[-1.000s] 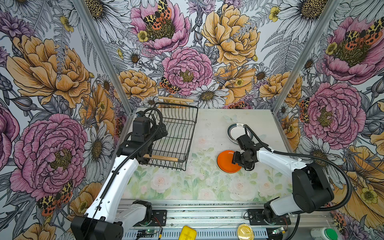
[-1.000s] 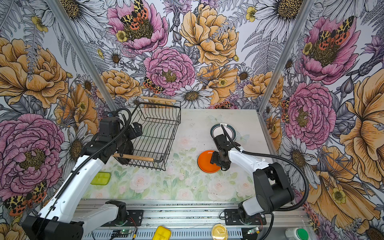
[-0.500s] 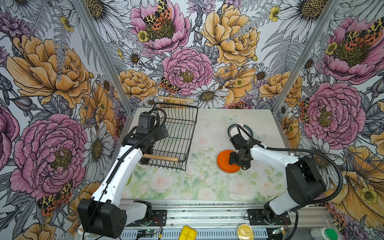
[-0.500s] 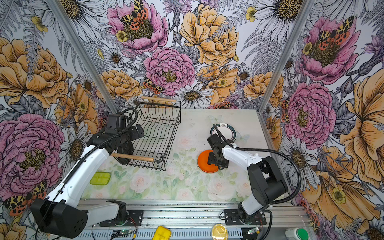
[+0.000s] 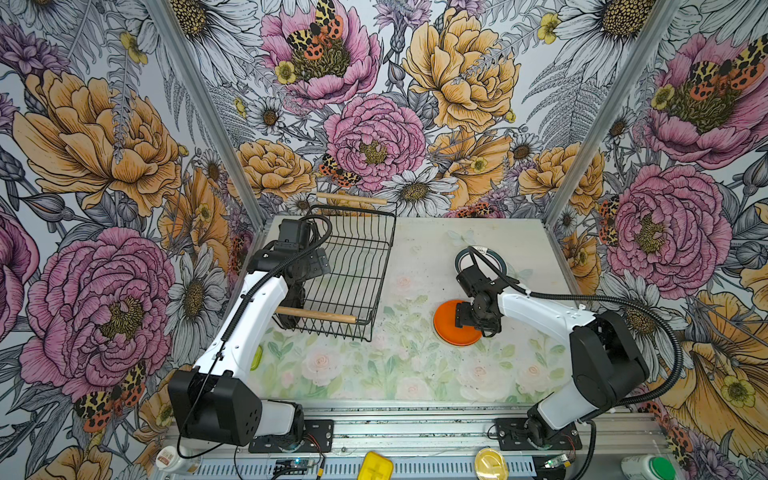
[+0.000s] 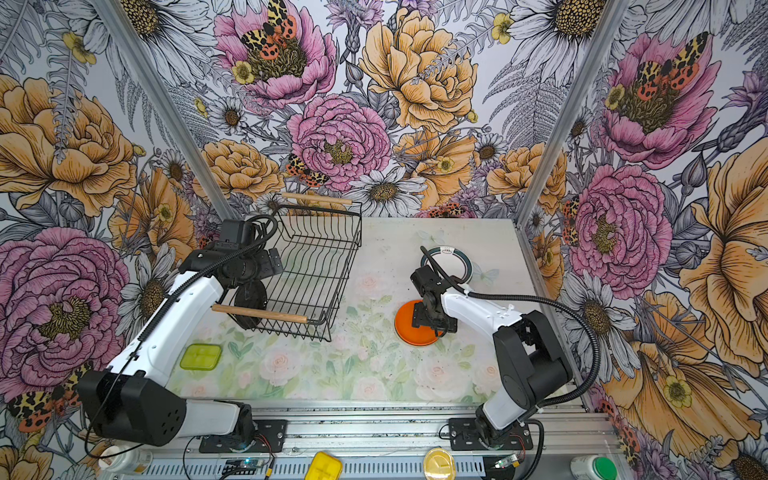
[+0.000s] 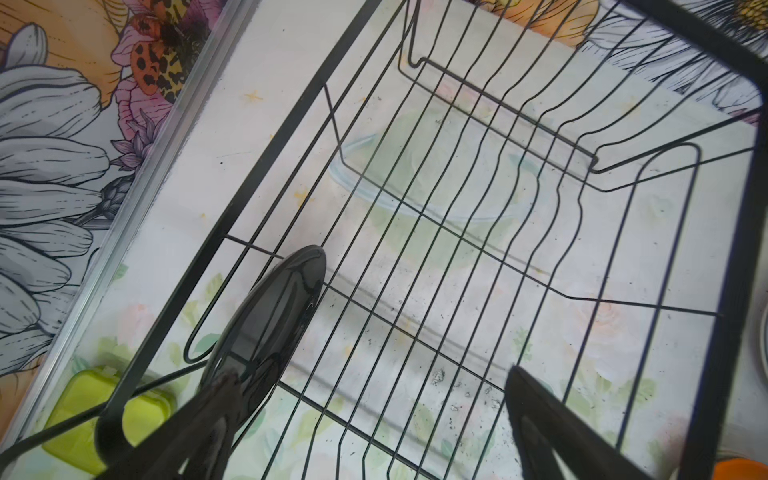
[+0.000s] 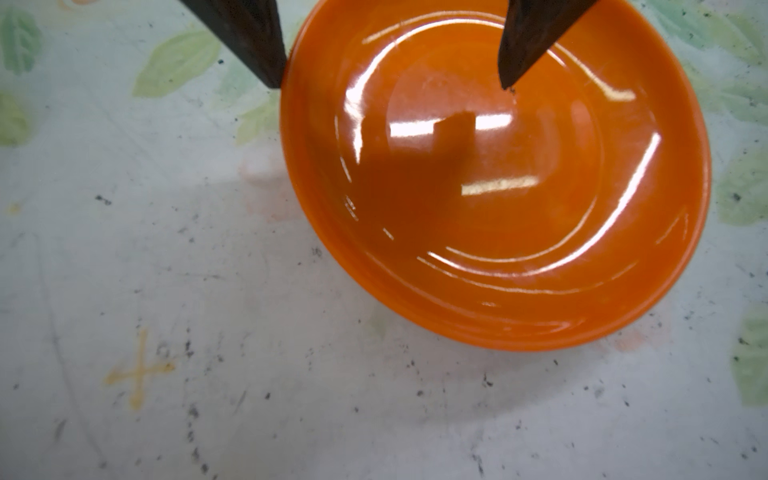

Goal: Unload the plates from the dish rack
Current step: 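Open and raise the right gripper while the left grasps the dark plate in the rack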

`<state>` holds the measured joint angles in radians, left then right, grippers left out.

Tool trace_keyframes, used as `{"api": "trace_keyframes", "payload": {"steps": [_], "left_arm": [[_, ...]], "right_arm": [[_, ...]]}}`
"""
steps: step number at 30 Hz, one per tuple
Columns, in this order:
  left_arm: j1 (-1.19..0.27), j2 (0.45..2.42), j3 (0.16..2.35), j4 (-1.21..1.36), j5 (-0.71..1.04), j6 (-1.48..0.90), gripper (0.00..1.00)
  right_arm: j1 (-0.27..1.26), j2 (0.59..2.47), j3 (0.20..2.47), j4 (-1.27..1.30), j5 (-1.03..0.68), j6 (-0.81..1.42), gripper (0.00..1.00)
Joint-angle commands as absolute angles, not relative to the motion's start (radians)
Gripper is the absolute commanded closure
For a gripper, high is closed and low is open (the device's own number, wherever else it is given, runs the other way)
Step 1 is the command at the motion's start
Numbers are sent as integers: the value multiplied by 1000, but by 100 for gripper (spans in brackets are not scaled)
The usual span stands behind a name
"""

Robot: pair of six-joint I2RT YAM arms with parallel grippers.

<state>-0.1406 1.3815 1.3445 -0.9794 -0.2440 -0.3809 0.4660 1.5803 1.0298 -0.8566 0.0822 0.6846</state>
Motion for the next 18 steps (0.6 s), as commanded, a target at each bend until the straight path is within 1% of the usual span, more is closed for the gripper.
{"api": "trace_keyframes", "payload": {"steps": [1,3,5,6,12,18], "left_arm": [[-130,1401,1383,-1025,-298,-354,1],[-125,1419,1401,-1044,-325,-349,1],[-117,1440,1421,-1070,-338,-338,1],[-112,1454,1433,-1086,-344,-330,1],[-102,1505,1472,-1159,-411,-282,1],[-79,1516,1468,-1179,-403,-204,2]], "right_arm": [[472,1566,1083,-853,129,668,14],[471,1571,1107,-851,131,661,11],[471,1578,1130,-851,131,654,2],[471,1579,1141,-850,134,652,1],[459,1567,1187,-850,131,623,1],[423,1536,1204,-851,100,578,1]]}}
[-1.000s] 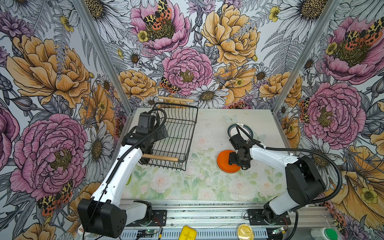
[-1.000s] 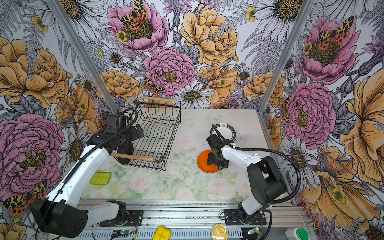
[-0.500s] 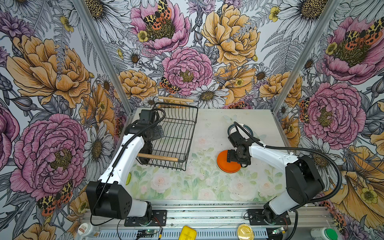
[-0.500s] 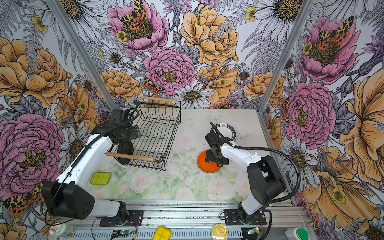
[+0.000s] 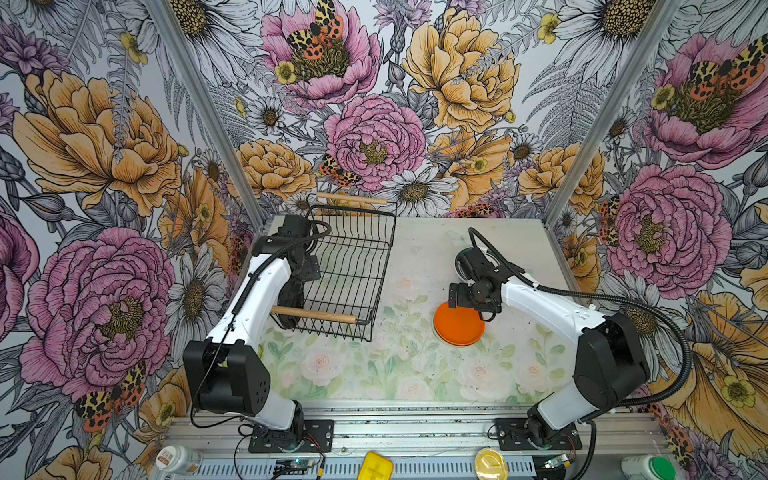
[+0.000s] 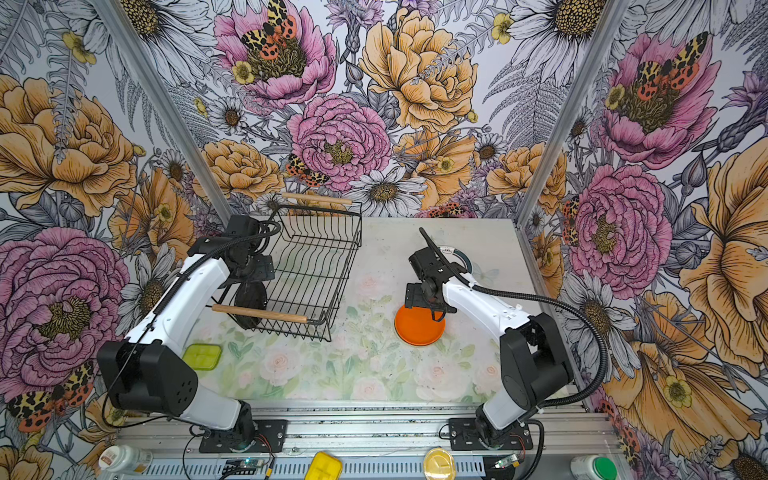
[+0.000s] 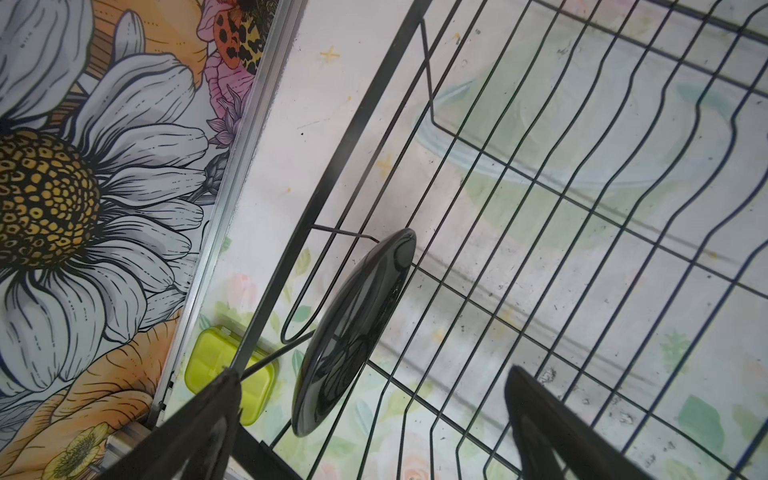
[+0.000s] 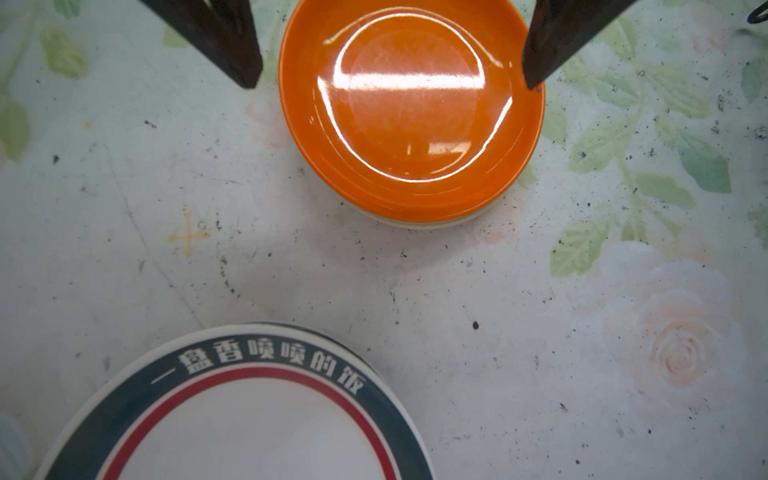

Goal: Unload the plates from the dish rack
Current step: 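Open and raise the right gripper while the left grasps the dark plate in the rack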

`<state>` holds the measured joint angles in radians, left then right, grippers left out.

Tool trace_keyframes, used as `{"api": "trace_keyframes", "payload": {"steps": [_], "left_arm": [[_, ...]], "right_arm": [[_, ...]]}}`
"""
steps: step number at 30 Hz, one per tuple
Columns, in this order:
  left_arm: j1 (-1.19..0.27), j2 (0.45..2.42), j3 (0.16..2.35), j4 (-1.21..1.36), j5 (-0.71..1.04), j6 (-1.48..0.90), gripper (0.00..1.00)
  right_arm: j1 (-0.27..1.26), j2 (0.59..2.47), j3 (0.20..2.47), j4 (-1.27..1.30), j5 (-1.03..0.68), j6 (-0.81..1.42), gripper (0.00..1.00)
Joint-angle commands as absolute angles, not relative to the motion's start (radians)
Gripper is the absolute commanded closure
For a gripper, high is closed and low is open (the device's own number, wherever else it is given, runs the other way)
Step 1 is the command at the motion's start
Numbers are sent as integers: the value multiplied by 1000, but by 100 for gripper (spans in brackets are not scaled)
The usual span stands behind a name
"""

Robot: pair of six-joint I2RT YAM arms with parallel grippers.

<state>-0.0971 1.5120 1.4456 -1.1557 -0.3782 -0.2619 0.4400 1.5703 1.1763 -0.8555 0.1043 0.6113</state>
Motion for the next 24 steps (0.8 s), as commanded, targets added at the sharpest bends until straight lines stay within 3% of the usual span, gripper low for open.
{"api": "trace_keyframes", "payload": {"steps": [1,12,15,24], "left_arm": [[-71,1523,1468,-1180,-403,-191,2],[-45,1550,1464,-1182,-327,-135,18],[-42,1568,1465,-1186,-317,-130,26],[-35,1584,1437,-1184,-298,-122,34]], "right_arm": [[416,1532,1204,-850,98,572,1],[357,1508,1174,-844,94,551,1],[348,1505,1175,-841,90,546,1],[330,1512,1182,-838,72,534,1]]}}
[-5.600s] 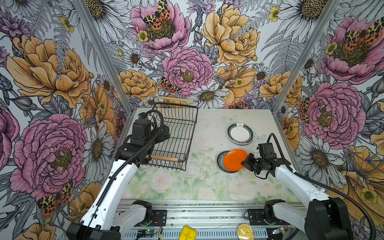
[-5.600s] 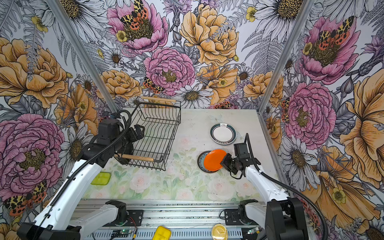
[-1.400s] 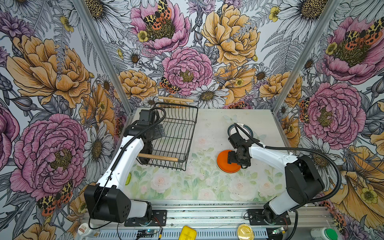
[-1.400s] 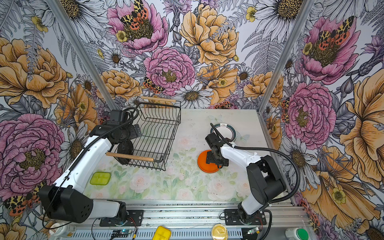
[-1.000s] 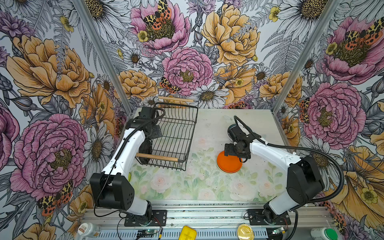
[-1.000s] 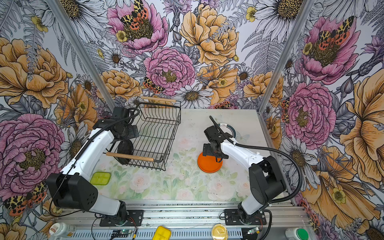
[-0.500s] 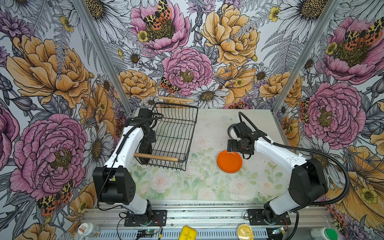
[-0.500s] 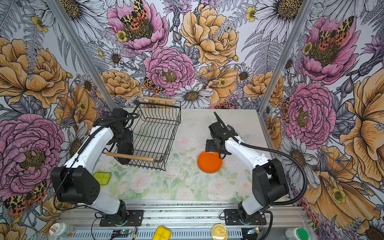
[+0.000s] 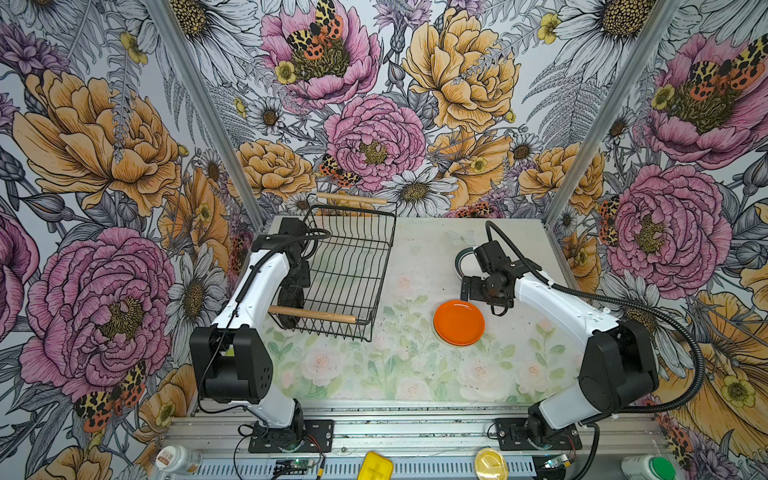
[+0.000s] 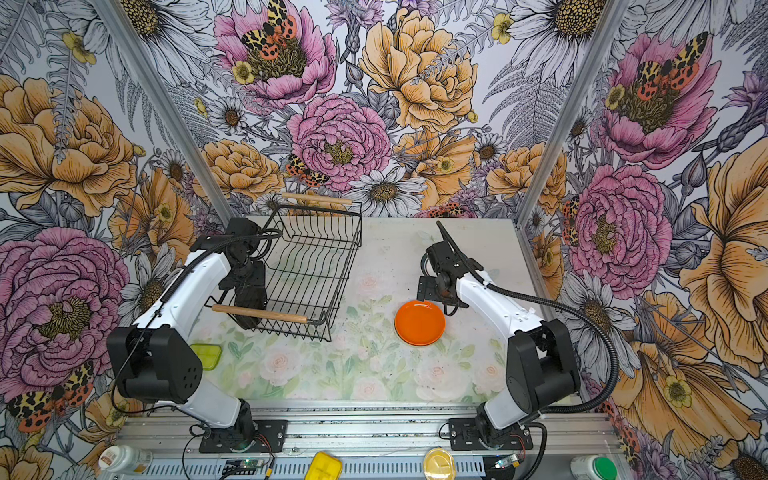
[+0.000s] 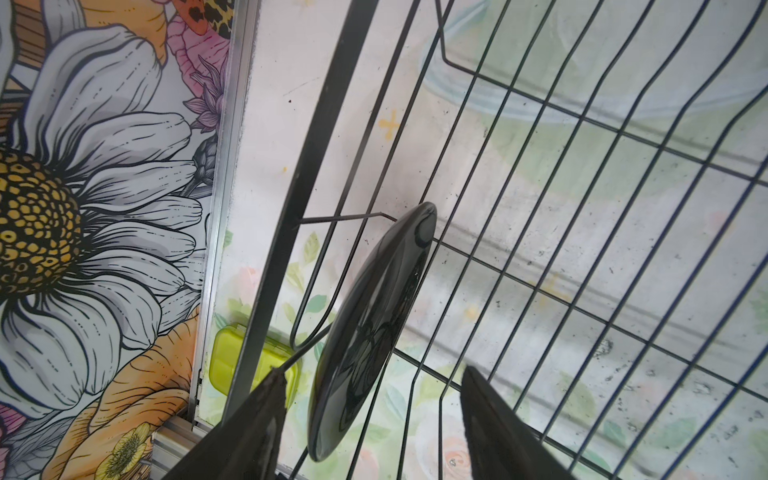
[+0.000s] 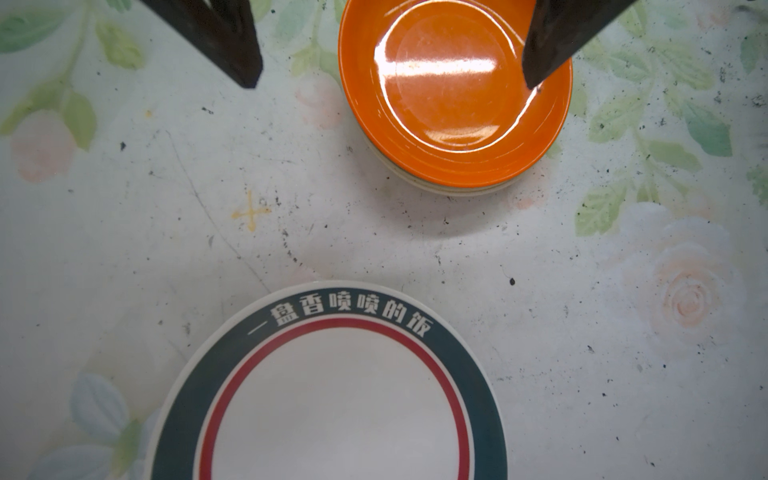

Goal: Unload the plates from the dish rack
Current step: 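Open and raise the right gripper while the left grasps the dark plate in the rack, then lift the dark plate out of the rack with the left gripper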

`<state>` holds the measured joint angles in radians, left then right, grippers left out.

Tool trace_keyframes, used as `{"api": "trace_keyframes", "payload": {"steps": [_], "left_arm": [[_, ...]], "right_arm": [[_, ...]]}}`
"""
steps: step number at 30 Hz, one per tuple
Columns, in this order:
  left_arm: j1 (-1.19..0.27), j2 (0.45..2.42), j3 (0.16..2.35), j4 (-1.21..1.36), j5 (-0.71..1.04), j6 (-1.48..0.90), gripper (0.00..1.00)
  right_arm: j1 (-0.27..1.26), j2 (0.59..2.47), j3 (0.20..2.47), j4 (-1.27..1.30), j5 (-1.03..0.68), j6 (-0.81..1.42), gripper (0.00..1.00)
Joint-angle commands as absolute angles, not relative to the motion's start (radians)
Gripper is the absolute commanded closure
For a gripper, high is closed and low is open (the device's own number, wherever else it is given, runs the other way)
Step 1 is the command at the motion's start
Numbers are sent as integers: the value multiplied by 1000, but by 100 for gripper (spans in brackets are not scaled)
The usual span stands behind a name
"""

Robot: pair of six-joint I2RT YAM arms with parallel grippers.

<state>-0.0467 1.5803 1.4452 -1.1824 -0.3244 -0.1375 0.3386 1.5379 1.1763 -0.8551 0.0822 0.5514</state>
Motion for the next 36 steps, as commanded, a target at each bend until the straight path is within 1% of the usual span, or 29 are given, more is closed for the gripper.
{"api": "trace_keyframes", "payload": {"steps": [1,11,17,25,36], "left_arm": [[-33,1587,1439,-1186,-299,-120,36],[13,1616,1434,-1183,-272,-121,40],[14,1642,1423,-1184,-252,-123,45],[18,1667,1402,-1185,-260,-140,48],[29,1681,1398,-1186,-248,-143,63]], "right_arm": [[330,1512,1181,-838,72,533,1],[321,1506,1179,-833,73,529,1],[312,1498,1169,-827,75,524,1],[302,1495,1169,-822,72,517,1],[295,1490,1166,-822,72,512,1]]}}
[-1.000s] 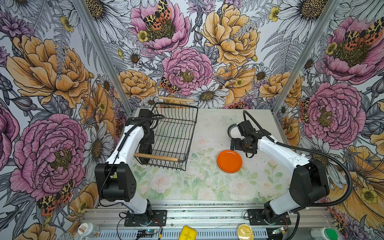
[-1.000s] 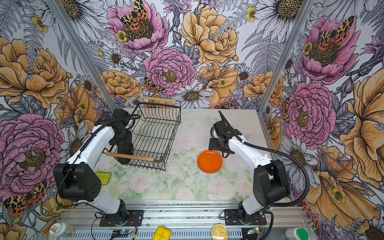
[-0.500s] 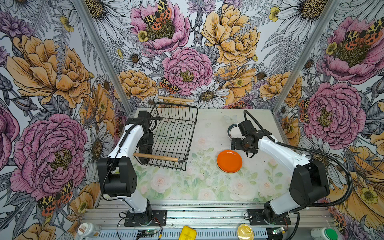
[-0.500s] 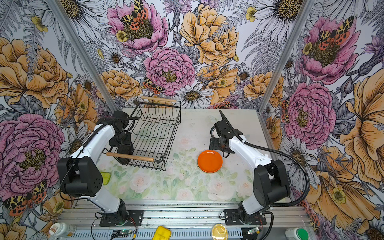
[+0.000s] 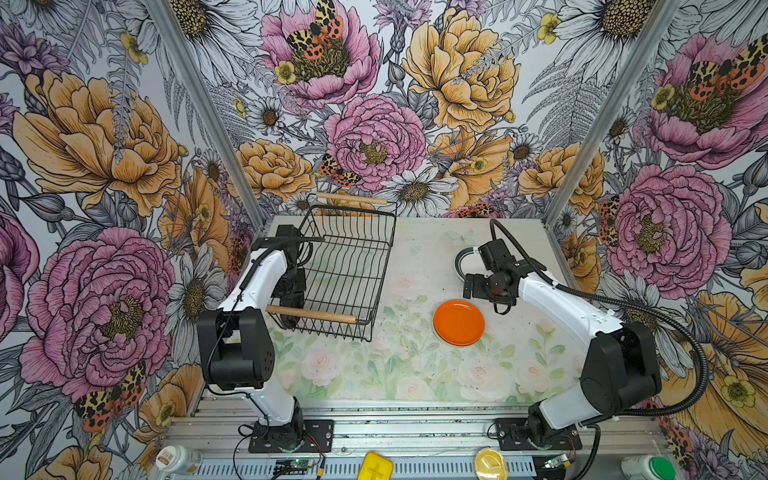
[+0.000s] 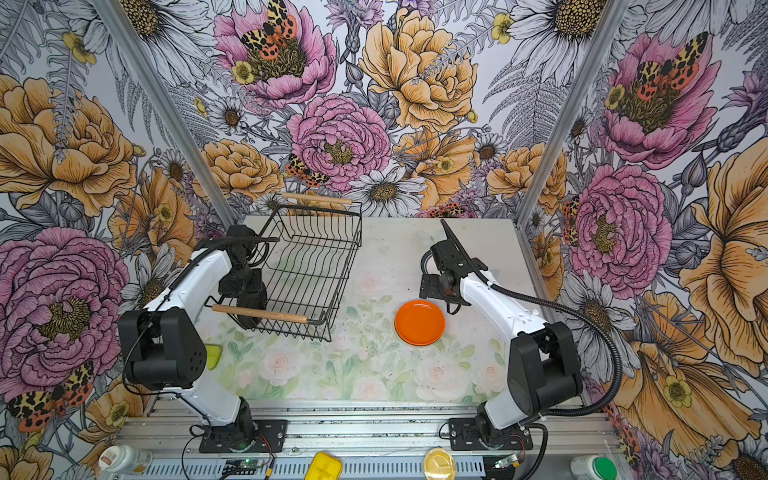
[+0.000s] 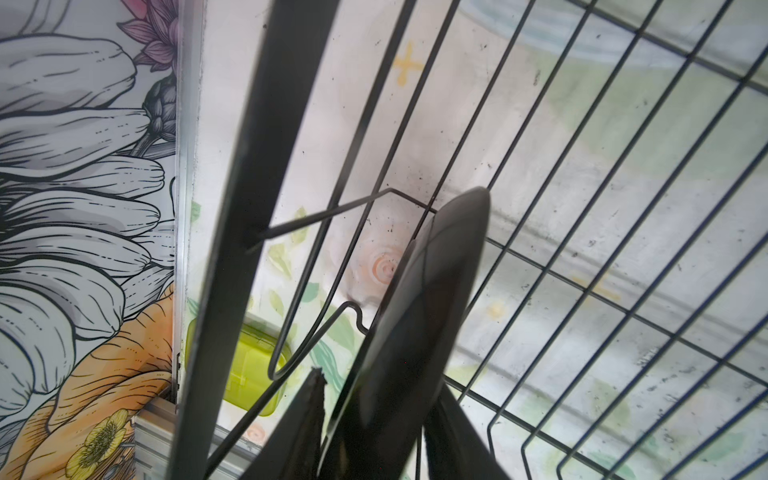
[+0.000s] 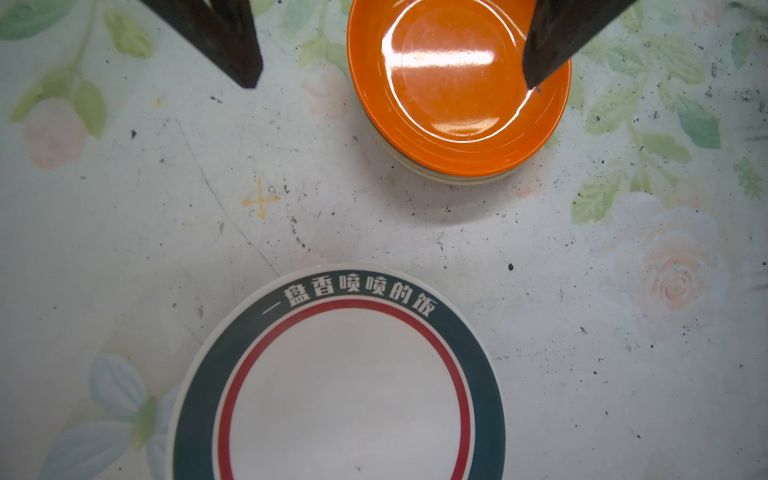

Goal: Unload the plates from the dish rack
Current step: 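Lift the dark plate out of the rack with the left gripper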

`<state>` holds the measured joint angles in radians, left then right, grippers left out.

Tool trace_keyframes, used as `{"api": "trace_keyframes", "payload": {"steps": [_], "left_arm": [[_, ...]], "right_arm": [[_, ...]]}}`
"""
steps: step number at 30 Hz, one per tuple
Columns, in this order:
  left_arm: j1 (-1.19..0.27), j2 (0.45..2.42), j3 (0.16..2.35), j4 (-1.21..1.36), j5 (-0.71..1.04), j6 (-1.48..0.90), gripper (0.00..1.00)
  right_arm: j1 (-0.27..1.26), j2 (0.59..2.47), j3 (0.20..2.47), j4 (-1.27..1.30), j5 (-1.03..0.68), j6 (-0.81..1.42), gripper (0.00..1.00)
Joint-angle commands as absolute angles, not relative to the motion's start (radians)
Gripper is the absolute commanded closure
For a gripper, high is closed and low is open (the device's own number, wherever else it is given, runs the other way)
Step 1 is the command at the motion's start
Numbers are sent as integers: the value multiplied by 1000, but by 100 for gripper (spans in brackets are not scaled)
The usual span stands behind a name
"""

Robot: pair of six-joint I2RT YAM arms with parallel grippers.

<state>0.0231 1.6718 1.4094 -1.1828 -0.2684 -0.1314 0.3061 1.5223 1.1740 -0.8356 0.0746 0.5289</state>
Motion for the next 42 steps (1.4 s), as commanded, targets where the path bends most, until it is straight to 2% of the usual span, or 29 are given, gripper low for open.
{"api": "trace_keyframes", "payload": {"steps": [1,12,18,42], "left_arm": [[30,1683,1398,-1187,-247,-144,64],[38,1701,1399,-1190,-292,-148,72],[40,1712,1408,-1198,-314,-152,81],[10,1672,1480,-1267,-306,-172,99]], "right_arm": [[295,1489,1166,-821,72,512,1],[295,1477,1169,-819,72,508,1],[294,1471,1166,-818,75,507,1],[293,1446,1150,-805,70,511,1]]}}
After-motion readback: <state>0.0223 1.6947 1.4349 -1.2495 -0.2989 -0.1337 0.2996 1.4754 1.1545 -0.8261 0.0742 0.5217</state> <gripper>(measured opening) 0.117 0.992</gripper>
